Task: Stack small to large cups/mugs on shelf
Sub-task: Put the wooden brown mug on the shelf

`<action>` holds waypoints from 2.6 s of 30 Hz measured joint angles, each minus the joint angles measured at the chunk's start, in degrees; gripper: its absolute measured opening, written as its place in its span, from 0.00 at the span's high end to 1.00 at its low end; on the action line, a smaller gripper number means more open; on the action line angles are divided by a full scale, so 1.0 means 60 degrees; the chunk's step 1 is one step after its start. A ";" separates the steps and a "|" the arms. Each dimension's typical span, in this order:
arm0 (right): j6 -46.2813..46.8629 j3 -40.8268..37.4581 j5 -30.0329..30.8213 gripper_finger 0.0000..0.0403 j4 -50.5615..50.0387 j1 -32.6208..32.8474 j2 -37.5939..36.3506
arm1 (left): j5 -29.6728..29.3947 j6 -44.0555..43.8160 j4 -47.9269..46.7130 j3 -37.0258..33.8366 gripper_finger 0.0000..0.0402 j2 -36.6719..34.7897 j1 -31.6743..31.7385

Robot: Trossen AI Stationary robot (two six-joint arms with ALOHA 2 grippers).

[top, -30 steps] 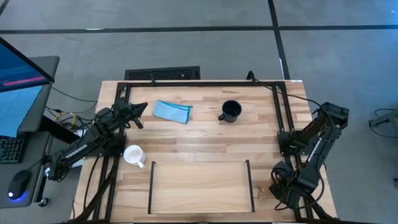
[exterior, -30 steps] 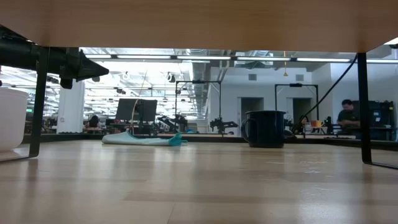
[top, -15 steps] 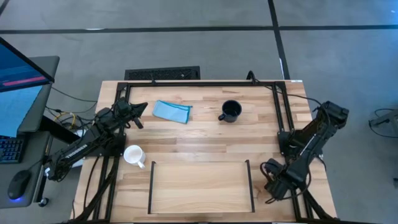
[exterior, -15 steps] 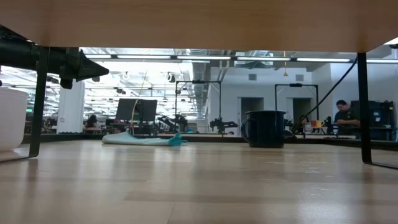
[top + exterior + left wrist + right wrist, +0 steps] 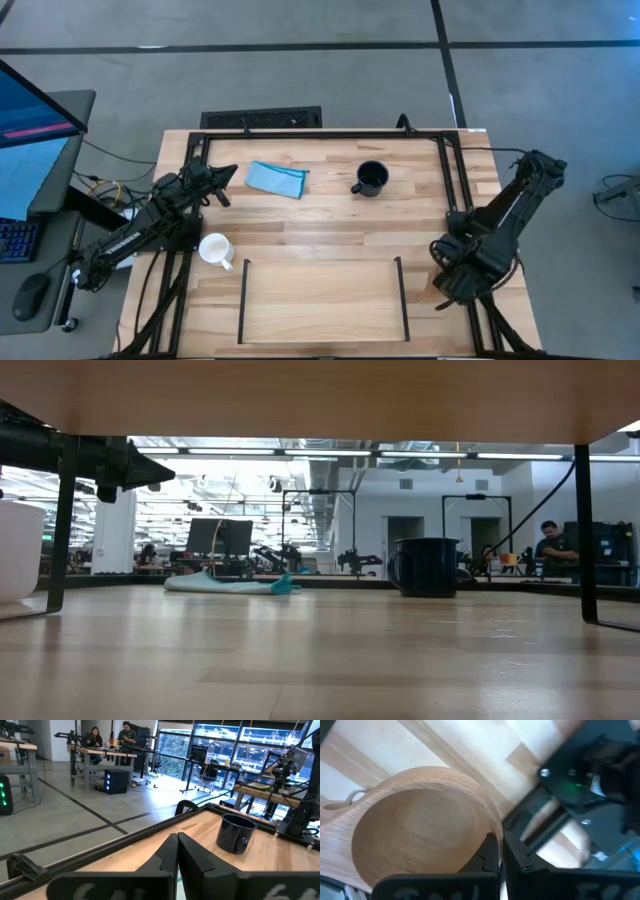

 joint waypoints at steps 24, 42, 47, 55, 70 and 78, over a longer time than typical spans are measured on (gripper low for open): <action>-0.2120 0.2050 0.0602 0.96 -0.1089 -0.0379 -0.1011 | 0.0000 0.0000 -0.0007 0.0000 1.00 0.0000 0.0000; -0.6083 0.3964 0.1537 0.96 -0.0969 -0.2237 -0.0112 | 0.0000 0.0000 -0.0007 0.0000 1.00 0.0000 0.0000; -0.7438 0.4811 0.1545 0.96 -0.0921 -0.2920 0.0398 | 0.0000 0.0000 -0.0007 0.0000 1.00 -0.0001 0.0000; -0.9378 0.6058 0.1538 0.96 -0.0928 -0.3674 0.1535 | 0.0000 0.0000 -0.0007 0.0000 1.00 -0.0001 0.0000; -1.2052 0.8331 0.1455 0.96 -0.1002 -0.4010 0.3882 | 0.0000 0.0000 -0.0008 0.0000 1.00 -0.0003 0.0000; -1.2263 0.9353 0.1278 0.96 -0.1077 -0.4008 0.4767 | 0.0000 0.0000 -0.0007 0.0000 1.00 0.0000 0.0000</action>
